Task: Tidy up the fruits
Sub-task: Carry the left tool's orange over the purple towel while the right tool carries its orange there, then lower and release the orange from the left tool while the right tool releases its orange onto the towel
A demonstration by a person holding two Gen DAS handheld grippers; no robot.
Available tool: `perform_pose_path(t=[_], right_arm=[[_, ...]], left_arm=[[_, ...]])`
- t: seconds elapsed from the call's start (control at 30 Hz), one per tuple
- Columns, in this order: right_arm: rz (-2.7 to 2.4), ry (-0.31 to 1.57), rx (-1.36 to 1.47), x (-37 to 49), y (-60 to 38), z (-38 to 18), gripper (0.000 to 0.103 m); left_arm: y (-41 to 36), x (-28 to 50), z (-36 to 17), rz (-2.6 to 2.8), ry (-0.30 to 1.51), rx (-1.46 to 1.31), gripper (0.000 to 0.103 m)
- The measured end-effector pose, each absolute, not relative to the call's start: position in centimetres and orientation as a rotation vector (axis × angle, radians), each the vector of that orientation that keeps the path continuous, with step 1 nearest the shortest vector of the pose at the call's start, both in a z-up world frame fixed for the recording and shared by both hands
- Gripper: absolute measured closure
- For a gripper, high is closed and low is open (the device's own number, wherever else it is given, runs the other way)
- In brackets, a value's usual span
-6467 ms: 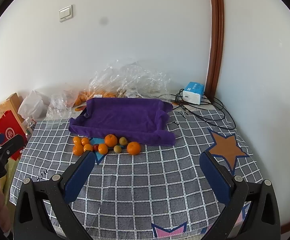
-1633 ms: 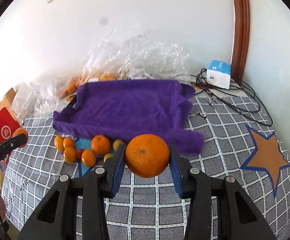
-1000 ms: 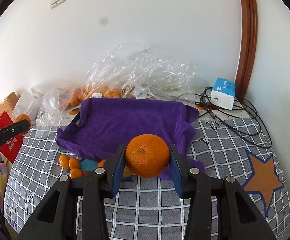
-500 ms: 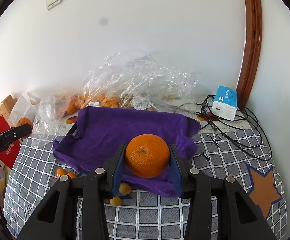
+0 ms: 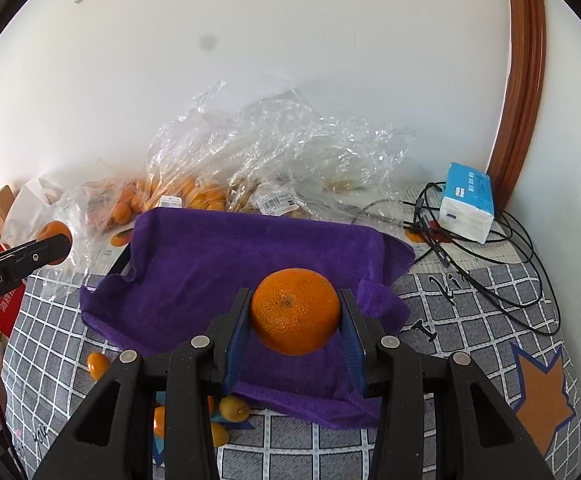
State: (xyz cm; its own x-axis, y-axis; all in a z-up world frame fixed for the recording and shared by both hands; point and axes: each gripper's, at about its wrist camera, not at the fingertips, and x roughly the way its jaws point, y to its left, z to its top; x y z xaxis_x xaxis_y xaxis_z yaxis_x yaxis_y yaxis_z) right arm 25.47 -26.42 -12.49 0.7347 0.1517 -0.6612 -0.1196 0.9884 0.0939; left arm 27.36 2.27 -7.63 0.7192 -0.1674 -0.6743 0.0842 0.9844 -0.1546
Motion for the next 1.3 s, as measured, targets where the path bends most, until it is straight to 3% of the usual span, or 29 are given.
perform_pose_path(t=[0.4, 0.73, 1.3], right_arm=[[0.118, 0.779, 0.037, 29.5, -26.7, -15.0, 0.061], [0.105, 0.843, 0.035, 32.6, -26.6, -18.4, 0.061], [0.106, 0.919, 0.017, 35.6, -25.8, -22.3, 0.061]], left_arm=[[-0.2, 32.0, -9.3, -0.17, 0.784, -0.09, 0.065], [-0.5, 34.7, -13.7, -0.146, 0.872, -0.081, 0.065], [-2.0, 35.8, -17.4, -0.158, 0.937, -0.032, 0.065]])
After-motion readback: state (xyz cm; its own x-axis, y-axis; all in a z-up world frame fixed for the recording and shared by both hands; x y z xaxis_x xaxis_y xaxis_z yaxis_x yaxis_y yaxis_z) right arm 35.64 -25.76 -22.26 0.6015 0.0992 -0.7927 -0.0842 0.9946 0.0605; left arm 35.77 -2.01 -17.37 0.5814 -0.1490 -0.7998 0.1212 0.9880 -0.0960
